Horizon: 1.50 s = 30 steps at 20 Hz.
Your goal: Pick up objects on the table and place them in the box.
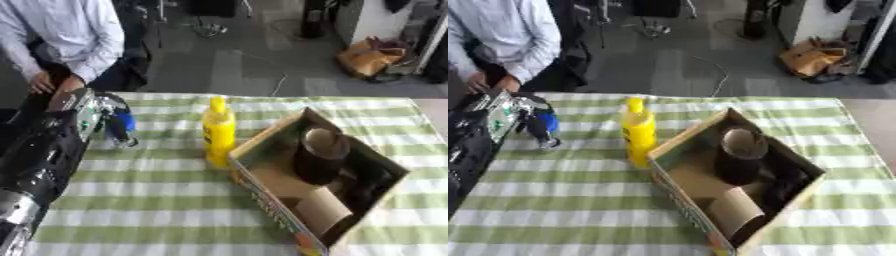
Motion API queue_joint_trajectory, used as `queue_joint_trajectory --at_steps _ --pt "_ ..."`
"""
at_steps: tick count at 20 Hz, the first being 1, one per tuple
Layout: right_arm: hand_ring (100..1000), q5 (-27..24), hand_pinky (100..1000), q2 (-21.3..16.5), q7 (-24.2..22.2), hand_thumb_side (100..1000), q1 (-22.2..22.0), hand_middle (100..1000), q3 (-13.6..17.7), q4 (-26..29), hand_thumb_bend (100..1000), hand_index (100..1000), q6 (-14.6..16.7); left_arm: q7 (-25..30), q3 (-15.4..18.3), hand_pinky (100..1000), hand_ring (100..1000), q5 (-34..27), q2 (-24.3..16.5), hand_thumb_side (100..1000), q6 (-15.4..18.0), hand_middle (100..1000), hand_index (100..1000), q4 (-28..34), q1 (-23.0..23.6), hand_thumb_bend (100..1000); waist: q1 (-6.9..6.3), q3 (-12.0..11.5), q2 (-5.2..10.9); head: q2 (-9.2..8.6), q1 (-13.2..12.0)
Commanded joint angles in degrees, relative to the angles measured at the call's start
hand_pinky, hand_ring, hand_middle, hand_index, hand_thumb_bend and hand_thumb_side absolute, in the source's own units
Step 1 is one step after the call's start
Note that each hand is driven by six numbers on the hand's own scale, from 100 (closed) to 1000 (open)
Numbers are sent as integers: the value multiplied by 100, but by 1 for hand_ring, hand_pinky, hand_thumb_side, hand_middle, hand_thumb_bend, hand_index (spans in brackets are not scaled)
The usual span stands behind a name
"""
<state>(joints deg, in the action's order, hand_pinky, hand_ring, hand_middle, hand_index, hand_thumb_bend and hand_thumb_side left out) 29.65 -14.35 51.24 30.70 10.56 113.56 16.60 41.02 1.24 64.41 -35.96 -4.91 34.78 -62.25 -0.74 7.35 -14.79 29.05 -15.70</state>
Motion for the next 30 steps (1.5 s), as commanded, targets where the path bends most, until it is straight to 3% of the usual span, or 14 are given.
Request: queue_joint_trajectory --at_steps 1,9,17,24,30 --pt "812 -6 838 -93 72 1000 46 631 27 103 100 534 88 70 -33 252 443 61 -127 100 15 474 543 132 -210 100 -16 -22 149 69 18" --pt "812 27 834 -90 72 1000 -9 631 18 103 100 534 96 261 -73 252 445 167 -109 100 47 473 540 156 -370 100 -42 -92 262 121 65" --pt "812 81 833 -104 72 1000 -118 631 22 103 100 532 106 667 -199 249 444 133 -61 121 277 472 538 378 -606 100 -128 -190 478 239 145" --pt "812 120 832 -78 72 1000 -173 631 -7 103 100 532 143 1060 -431 240 440 -296 -32 100 655 470 537 999 -722 100 -243 -210 684 422 280" --pt "811 148 831 -59 72 1000 -159 630 -62 103 100 532 174 1094 -720 231 437 -843 -35 100 965 468 533 1613 -826 100 -295 -208 789 464 352"
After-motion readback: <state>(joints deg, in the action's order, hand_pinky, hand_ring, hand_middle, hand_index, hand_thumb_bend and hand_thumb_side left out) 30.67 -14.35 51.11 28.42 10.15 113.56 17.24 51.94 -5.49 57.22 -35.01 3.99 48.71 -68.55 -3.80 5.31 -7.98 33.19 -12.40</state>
